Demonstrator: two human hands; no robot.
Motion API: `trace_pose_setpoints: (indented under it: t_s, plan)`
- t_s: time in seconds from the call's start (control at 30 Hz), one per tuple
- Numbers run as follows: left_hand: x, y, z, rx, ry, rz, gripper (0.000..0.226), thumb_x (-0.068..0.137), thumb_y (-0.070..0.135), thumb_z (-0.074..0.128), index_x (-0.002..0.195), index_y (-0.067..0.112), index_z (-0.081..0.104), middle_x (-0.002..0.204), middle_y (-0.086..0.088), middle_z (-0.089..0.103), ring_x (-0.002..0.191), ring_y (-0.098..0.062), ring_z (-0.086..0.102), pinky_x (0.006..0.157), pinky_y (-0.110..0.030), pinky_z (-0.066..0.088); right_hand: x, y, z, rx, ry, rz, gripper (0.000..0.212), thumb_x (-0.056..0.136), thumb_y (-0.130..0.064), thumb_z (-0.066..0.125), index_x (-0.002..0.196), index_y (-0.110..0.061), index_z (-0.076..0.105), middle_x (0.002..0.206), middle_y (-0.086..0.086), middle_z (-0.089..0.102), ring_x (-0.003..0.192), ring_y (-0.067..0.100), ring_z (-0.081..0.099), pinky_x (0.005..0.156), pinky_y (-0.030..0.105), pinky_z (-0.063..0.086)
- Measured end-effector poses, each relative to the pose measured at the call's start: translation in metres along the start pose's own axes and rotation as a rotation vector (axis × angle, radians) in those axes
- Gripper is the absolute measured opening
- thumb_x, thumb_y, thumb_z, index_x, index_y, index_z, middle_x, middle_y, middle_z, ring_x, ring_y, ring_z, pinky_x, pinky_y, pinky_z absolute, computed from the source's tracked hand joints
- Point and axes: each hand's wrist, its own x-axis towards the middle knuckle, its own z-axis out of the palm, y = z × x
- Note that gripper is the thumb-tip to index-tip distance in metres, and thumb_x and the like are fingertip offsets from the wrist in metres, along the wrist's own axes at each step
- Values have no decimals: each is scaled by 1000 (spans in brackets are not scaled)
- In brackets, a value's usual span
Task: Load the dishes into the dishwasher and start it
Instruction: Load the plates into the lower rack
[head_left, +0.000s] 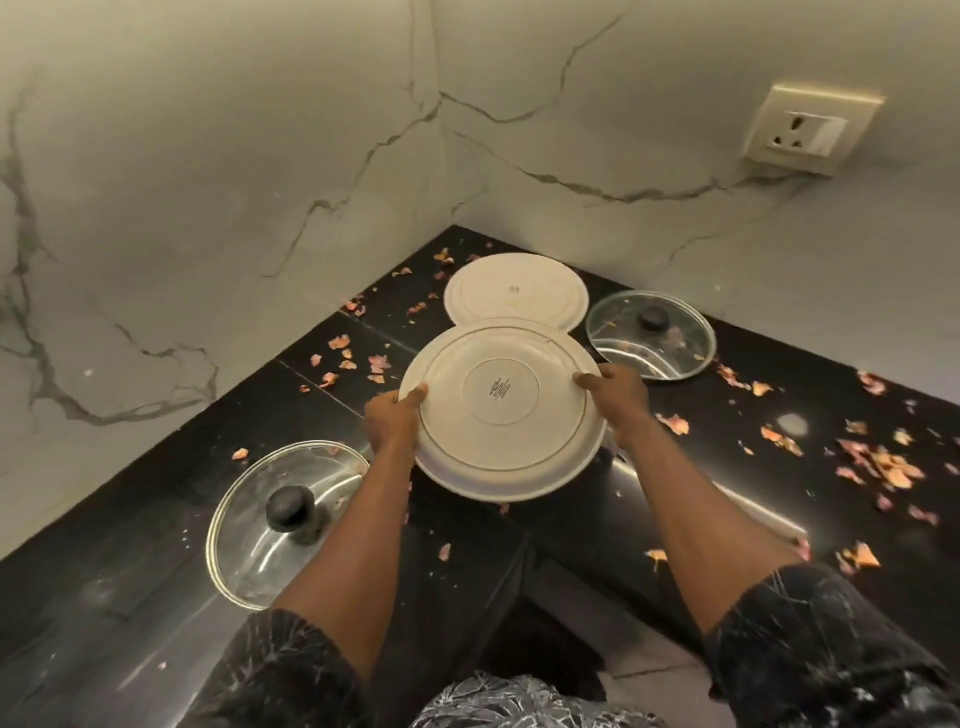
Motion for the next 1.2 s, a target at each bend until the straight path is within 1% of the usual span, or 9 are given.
trace_pose_setpoints:
  t_s: [0.13,0.27,0.37,0.47,0.53,0.67,0.87,1.13,1.2]
  plan:
    - [-32,-22,19,43,-52,92,43,90,44,68,96,3,74,94,-15,73,92,-35,68,72,-36,48,-43,33,-28,-74,158,27,33,86,-34,73,109,-11,72,109,9,72,99,28,64,83,36,48]
    - [-65,-35,33,108,-169,199,44,91,46,66,100,4,73,93,-11,71,84,-28,64,69,-31,41,-100,65,-56,-78,346,51,43,87,-36,72,125,-14,68,126,10,68,116,33,62,101,48,49]
    - [-93,-49,44,161,-303,326,41,92,43,65,109,6,71,98,-3,66,91,-21,59,72,-26,36,-153,97,-80,-36,486,98,34,87,-34,72,114,-13,70,111,8,72,103,30,65,86,37,52]
    - [-122,-68,50,189,-452,375,40,90,46,67,105,9,73,96,-6,70,88,-22,63,70,-30,43,-212,134,-97,-33,600,133,34,88,-34,73,112,-11,71,110,8,71,101,27,64,75,28,41]
    - [-142,-83,50,227,-546,400,42,88,48,68,99,8,74,93,-11,73,89,-29,69,71,-34,49,-257,156,-105,-18,642,181,34,88,-34,73,113,-11,71,107,7,72,93,24,63,73,26,39]
    - [-196,-95,40,337,-650,472,42,93,43,65,100,3,72,92,-11,70,84,-27,62,69,-30,37,-329,190,-122,-17,732,236,39,90,-37,73,119,-12,68,104,1,68,94,21,62,75,27,41]
    - [-258,-124,35,375,-825,548,38,91,48,64,117,21,71,104,3,72,96,-17,65,83,-34,51,-414,242,-129,36,820,362,42,89,-41,73,118,-11,68,105,5,71,96,26,66,80,38,53]
    - [-364,-165,44,516,-1062,714,35,96,40,62,122,17,70,104,4,68,92,-13,59,79,-32,43,-538,312,-142,80,950,484,26,91,-35,72,99,-11,67,86,1,65,79,20,59,56,19,36]
    - [-398,-179,46,558,-1119,742,35,96,40,62,124,19,69,105,4,68,93,-16,60,80,-35,47,-572,330,-148,116,986,536,28,92,-35,70,102,-9,66,87,2,64,80,20,57,58,22,35]
